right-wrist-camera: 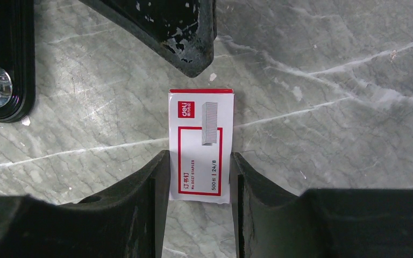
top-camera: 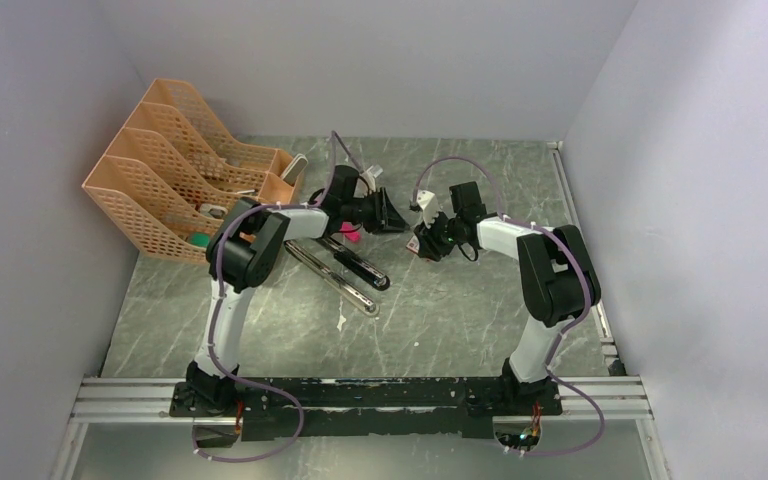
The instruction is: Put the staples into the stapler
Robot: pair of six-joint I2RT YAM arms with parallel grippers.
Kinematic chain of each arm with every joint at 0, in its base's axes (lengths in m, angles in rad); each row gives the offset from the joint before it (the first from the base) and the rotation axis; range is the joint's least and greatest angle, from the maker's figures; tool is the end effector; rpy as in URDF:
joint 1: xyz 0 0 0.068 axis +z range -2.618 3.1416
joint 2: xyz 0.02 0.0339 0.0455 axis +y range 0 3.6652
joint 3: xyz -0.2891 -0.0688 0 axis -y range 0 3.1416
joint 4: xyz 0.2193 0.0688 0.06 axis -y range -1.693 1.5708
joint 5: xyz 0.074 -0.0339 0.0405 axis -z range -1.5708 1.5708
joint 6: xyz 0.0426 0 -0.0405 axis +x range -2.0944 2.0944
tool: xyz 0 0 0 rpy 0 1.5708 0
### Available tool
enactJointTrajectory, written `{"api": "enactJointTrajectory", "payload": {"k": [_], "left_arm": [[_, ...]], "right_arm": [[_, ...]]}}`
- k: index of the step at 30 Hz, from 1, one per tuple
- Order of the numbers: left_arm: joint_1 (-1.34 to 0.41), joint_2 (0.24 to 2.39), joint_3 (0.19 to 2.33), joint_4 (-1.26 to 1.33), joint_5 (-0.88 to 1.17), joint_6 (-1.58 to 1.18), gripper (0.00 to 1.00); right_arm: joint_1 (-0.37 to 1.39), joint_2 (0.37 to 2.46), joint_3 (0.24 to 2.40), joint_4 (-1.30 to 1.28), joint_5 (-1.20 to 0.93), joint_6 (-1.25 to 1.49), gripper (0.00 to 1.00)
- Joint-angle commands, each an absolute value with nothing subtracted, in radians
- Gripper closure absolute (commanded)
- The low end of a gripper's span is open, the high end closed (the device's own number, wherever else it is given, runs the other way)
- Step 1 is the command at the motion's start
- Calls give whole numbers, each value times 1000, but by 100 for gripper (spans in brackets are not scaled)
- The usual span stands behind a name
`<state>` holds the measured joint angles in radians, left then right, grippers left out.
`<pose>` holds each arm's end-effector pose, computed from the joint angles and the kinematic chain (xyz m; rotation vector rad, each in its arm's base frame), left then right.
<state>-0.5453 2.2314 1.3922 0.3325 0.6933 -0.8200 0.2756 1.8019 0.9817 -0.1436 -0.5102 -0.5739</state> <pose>0.3979 -0.2732 0.1669 0.1684 2.3285 -1.4880 0.3245 0.1134 0.1842 -1.1798 2.1279 0.5125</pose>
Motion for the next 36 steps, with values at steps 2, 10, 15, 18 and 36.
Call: {"api": "enactJointTrajectory", "payload": {"k": [2, 10, 15, 18, 36], "left_arm": [[-558, 2265, 1402, 370, 712, -827, 62], [-567, 2281, 1405, 361, 707, -822, 61], [-577, 2303, 1424, 343, 702, -822, 63], [-583, 2313, 1426, 342, 700, -824, 63], [-629, 2312, 1447, 321, 702, -782, 67]], "right_arm": [[267, 1833, 997, -175, -529, -589, 79], [268, 1837, 997, -176, -536, -589, 78], [269, 1837, 1023, -178, -540, -588, 78], [269, 1839, 1026, -179, -541, -587, 78], [269, 1853, 1034, -190, -542, -588, 77]]}}
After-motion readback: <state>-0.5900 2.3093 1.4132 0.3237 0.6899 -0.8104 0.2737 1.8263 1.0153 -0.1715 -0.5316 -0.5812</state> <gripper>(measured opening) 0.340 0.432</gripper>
